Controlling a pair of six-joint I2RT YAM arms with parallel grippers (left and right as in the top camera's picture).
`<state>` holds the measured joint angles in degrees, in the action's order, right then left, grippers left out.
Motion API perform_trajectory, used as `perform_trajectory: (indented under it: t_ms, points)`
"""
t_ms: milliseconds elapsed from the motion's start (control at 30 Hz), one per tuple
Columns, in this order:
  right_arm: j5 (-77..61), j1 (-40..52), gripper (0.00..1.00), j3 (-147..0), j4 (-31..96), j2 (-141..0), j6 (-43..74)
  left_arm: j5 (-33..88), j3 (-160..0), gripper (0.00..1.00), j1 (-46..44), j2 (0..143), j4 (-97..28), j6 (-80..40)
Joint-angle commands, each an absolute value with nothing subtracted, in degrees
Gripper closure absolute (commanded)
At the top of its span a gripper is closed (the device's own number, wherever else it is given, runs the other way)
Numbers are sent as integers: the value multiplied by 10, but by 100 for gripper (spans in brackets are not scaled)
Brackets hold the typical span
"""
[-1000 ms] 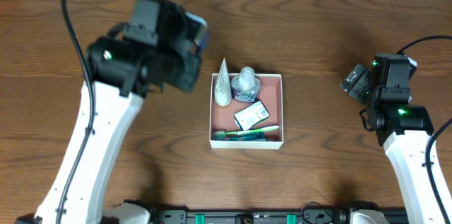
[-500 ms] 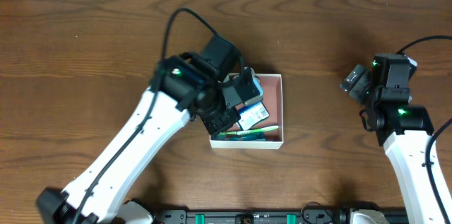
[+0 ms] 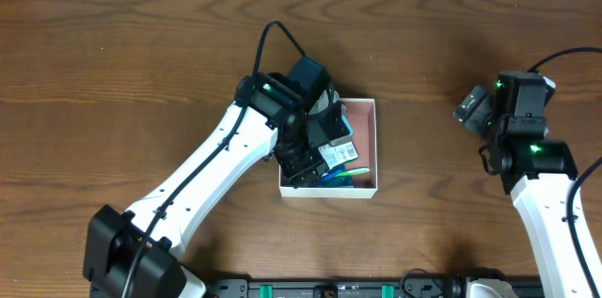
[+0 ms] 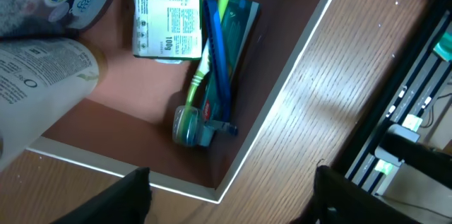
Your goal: Pack container
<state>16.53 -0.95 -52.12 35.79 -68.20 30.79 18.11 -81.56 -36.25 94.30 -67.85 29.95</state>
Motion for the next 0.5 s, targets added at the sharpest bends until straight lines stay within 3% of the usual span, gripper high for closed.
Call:
perform_trajectory:
  t_ms: [0,200,367,467]
  points:
    - [176,-15,1,-527,358,-683,308,190,-832,21,-367,930,-680,251]
    - [176,-15,1,-527,358,-683,308,149,-868,11,-367,879,-681,170]
    - [176,-15,1,-527,358,-683,308,1,-890,10,-367,790,-680,99]
    - [176,-15,1,-527,358,-683,308,-94,-900,2,-367,724,-672,94]
